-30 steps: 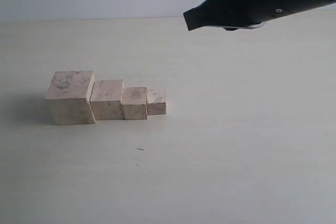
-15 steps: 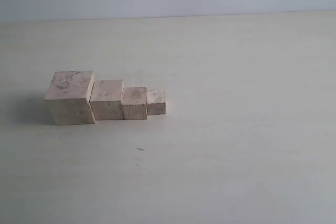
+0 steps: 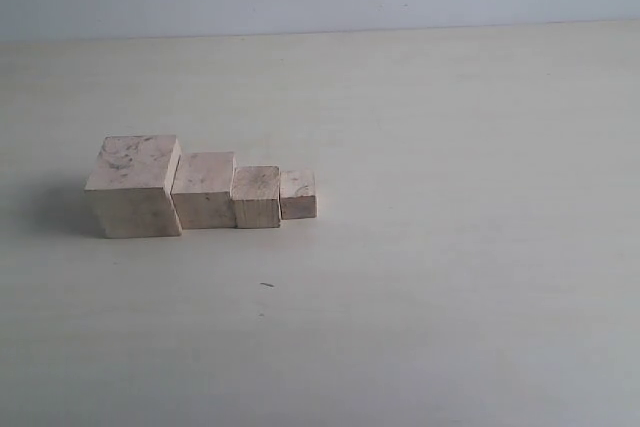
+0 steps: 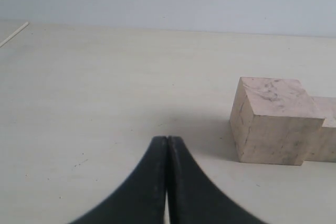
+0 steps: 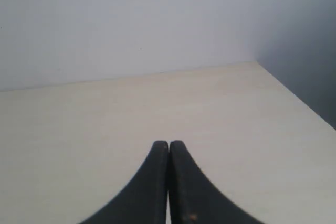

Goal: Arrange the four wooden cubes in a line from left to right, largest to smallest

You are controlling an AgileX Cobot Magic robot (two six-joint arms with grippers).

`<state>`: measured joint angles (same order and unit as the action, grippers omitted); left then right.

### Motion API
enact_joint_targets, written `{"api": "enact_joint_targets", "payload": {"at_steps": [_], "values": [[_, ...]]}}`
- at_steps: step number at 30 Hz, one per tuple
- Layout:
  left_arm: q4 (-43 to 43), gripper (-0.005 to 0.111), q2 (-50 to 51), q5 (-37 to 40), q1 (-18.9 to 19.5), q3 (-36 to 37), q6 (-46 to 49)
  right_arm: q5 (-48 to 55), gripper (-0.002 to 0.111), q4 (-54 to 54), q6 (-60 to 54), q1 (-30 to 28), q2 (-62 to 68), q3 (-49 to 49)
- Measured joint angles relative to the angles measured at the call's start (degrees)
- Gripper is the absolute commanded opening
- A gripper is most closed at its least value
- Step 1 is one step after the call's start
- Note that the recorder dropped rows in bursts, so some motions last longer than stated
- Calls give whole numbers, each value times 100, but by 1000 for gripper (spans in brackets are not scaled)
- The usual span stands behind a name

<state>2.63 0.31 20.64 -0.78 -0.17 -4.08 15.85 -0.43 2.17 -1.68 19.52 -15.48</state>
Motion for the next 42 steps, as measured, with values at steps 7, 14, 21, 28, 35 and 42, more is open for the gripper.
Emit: {"api": "enact_joint_targets", "payload": {"at_steps": [7, 14, 21, 28, 35, 42], "values": [[0, 0, 0, 0, 0, 0, 0, -229, 0, -12, 0, -12, -1324, 1234], [0, 0, 0, 0, 0, 0, 0, -209, 0, 43, 0, -12, -1915, 1518], [0, 0, 0, 0, 0, 0, 0, 187, 0, 43, 0, -12, -1915, 1518], [0, 0, 0, 0, 0, 0, 0, 361, 0, 43, 0, -12, -1915, 1518], [0, 0, 0, 0, 0, 0, 0, 368, 0, 43, 0, -12, -1915, 1518], [0, 0, 0, 0, 0, 0, 0, 368, 0, 43, 0, -12, -1915, 1518]]}}
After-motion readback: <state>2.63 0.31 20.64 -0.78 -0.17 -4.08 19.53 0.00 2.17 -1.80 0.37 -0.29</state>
